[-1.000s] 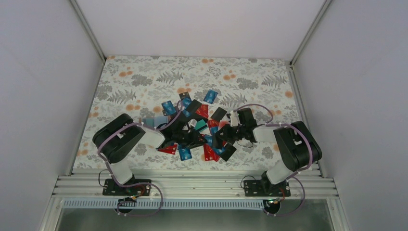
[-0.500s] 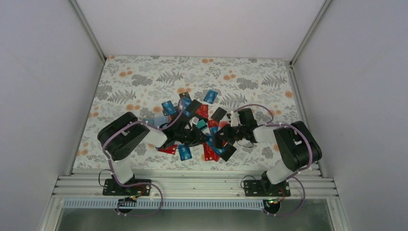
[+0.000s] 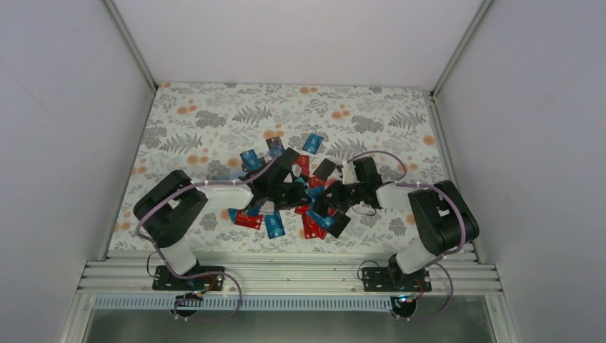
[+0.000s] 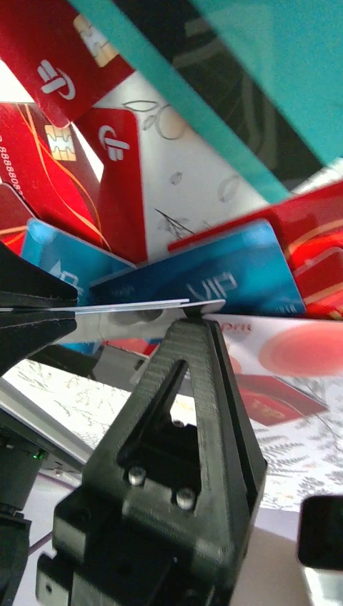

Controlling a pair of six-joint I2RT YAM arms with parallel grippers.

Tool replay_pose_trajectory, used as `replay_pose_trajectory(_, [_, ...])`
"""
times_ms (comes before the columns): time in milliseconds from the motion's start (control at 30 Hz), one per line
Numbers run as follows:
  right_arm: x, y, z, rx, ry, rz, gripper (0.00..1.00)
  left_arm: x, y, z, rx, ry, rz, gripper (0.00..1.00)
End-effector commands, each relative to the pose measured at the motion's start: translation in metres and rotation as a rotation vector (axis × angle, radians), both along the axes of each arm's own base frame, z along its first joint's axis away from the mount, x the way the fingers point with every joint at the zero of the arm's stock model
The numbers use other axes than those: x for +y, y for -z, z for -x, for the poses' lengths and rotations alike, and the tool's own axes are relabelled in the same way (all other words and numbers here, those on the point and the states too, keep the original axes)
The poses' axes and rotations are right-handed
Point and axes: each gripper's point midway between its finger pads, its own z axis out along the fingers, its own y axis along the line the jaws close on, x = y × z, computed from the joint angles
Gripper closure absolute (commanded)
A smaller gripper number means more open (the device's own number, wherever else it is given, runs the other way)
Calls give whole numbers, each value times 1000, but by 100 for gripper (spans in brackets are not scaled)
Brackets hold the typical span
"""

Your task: Put the credit cards into the card holder

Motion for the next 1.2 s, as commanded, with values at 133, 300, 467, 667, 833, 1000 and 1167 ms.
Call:
replay_pose_trajectory(133, [-2,-11,-11,-13,1,41,87,20,-41,-22,-198,25,-189,98])
replay_pose_trajectory(300, [3,-33,-27,-83,-14,38,79,35,-66,-28,-284,49,-285,97])
replay_pose_trajectory(467, [6,-57,-43,-150,-23,42,68,53,-92,-36,-377,69,-377,98])
replay_pose_trajectory(667, [19,-108,-55,-294,-77,-35,49,76,-132,-43,-522,149,-422,97])
replay_pose_trajectory(833, [25,-160,-56,-468,-134,-84,35,100,-165,-46,-625,171,-387,97])
replay_pose_trajectory(1000, [38,-214,-43,-647,-281,-174,27,115,-187,-44,-679,204,-296,98])
replay_pose_trajectory(1167, [53,-240,-10,-679,-519,-336,27,99,-199,-22,-711,340,-149,98])
